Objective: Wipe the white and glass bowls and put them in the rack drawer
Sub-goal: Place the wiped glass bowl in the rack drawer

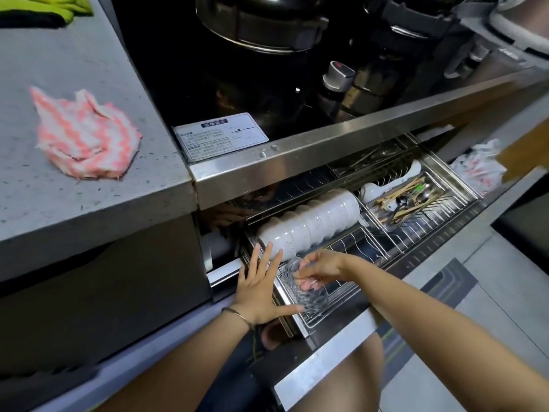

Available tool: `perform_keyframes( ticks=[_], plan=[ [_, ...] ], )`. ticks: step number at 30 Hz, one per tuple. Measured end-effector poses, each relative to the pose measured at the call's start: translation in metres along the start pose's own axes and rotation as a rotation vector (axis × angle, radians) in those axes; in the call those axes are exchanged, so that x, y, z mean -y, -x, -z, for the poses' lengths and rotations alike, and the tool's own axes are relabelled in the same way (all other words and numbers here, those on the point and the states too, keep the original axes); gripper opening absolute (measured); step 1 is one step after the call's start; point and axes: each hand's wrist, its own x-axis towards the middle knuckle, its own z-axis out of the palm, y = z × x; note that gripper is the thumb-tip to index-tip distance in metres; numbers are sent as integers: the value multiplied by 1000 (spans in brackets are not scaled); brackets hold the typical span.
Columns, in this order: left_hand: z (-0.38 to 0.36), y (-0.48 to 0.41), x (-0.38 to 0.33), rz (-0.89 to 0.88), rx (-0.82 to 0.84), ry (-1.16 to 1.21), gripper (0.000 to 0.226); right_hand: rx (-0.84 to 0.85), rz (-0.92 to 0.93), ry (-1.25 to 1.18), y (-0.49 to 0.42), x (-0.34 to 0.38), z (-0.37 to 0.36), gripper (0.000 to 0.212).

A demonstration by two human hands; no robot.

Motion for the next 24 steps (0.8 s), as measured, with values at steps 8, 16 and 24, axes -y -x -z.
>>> perform_keyframes(
  ticks=[8, 16, 24],
  plan=[
    [4, 4, -3, 15, -18, -47, 117, -140, 120, 354, 7, 3, -2, 27],
    [71, 23, -27, -76, -154, 61, 73, -489, 524, 186, 72, 12, 12, 13],
    [198, 111, -75, -447, -764, 58, 37, -894, 1019, -67, 175, 79, -41, 10]
  ],
)
